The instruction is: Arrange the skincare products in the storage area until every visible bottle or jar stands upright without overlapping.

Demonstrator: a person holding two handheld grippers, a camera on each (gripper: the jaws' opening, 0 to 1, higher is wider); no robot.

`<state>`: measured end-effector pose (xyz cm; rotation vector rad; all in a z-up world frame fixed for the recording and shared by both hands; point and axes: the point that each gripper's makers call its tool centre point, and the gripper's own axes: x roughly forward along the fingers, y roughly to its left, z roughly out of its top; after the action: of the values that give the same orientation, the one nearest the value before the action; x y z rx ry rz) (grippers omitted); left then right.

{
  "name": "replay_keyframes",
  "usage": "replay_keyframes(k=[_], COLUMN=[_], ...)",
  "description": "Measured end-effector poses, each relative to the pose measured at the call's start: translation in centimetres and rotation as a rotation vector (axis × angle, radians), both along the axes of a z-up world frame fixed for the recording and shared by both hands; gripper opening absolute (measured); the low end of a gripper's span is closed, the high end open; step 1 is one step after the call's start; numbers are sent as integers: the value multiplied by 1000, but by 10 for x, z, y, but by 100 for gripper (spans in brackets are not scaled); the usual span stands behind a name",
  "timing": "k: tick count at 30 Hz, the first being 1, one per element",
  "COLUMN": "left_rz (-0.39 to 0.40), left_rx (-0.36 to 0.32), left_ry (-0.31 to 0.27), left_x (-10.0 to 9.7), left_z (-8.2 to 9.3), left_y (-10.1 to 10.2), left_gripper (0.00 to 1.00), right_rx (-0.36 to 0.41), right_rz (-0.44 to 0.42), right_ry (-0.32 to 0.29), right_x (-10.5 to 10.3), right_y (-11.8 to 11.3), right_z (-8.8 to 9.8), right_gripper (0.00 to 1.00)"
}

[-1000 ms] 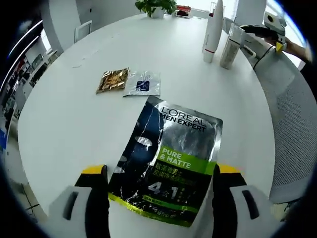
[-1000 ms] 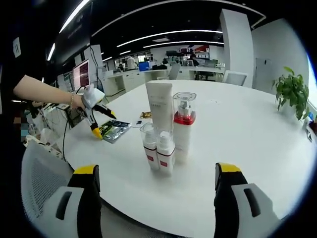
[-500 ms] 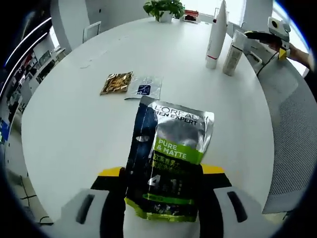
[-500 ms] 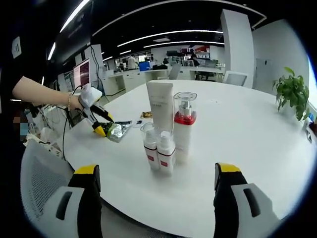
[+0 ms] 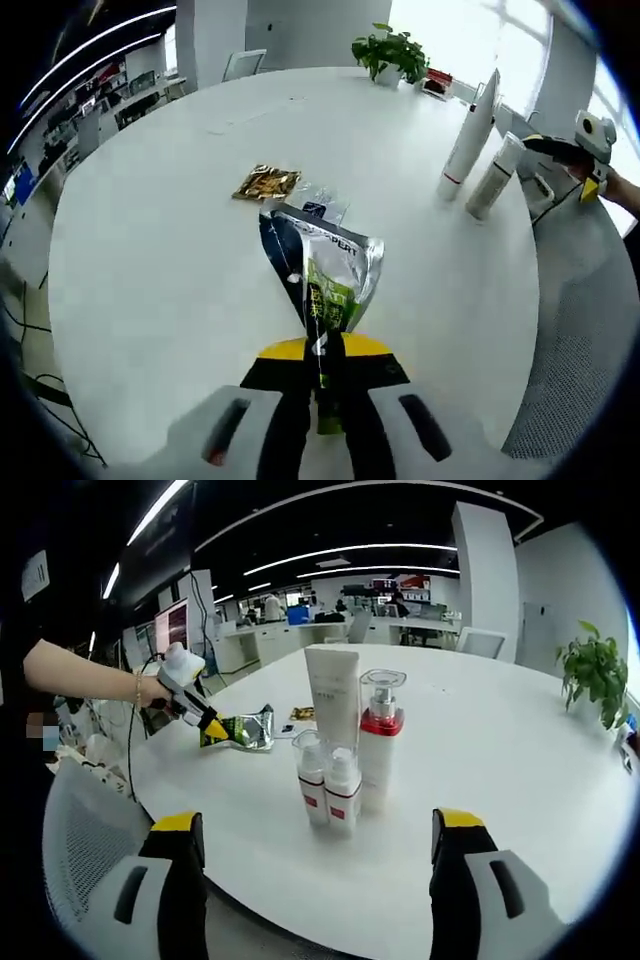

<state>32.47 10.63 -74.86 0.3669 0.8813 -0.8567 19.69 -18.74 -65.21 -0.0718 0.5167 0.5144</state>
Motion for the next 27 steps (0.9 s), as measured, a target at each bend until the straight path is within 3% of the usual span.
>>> replay_keyframes(k=[6,10,12,16,21,27], left_rz=[94,231,296,341,398,433], left_rx=[-51,-228,-310,-396,-550,-664], left_ry=[16,54,59,53,46,25], left_x=[-6,-12,-8,-29,-32,-52], left_z=[7,28,35,61,86,121], left_y=[3,-11,-7,-19,-29,-42], left_gripper=[0,0,0,0,0,0], right_rx=[11,21,38,98,120,359], right_rz=[20,47,63,137,186,248], right_ry=[-4,-20,-16,-30,-34,-31], right_x=[-2,-4,-6,-11,-15,-12], right_y=[4,9,12,25,35,76], right_z=[2,5,6,14,16,41], right_gripper=[90,86,85,75,68,49])
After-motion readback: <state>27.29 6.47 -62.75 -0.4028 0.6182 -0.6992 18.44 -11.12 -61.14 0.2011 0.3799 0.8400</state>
